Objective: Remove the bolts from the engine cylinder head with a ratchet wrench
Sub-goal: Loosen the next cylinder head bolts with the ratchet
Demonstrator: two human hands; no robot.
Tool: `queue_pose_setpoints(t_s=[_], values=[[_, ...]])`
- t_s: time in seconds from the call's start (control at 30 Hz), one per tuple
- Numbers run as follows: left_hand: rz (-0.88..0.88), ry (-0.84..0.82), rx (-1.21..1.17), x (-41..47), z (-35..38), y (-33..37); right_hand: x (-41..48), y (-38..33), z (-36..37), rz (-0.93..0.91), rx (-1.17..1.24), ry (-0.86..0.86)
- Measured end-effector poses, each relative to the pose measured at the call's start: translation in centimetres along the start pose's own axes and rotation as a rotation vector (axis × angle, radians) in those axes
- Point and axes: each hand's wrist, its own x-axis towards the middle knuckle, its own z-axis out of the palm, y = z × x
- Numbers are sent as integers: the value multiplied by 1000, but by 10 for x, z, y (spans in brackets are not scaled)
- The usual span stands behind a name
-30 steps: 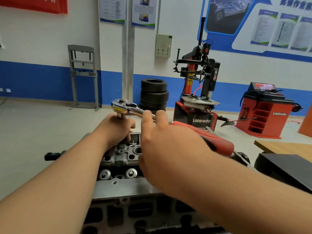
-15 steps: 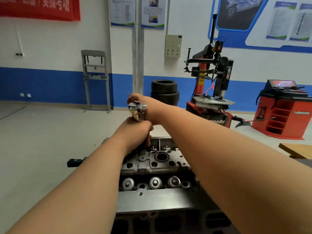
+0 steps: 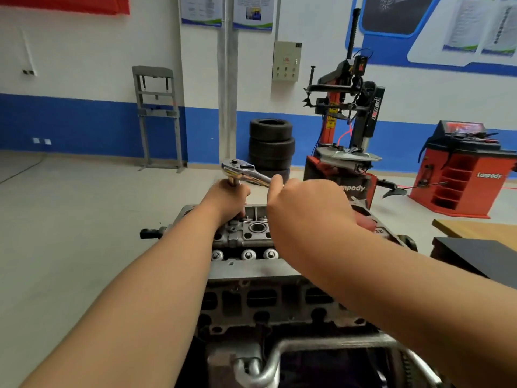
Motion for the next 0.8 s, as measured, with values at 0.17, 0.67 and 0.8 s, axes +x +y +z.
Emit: queue_pose_setpoints(t_s=[0.17, 0.67, 0.8], values=[[-59, -70, 69, 3, -1, 3, 7, 1, 19, 97, -66, -90], [37, -69, -79, 20, -3, -14, 189, 11, 72, -158, 439, -122], [19, -83, -98, 16, -4, -15, 192, 24, 64, -19, 772, -223]])
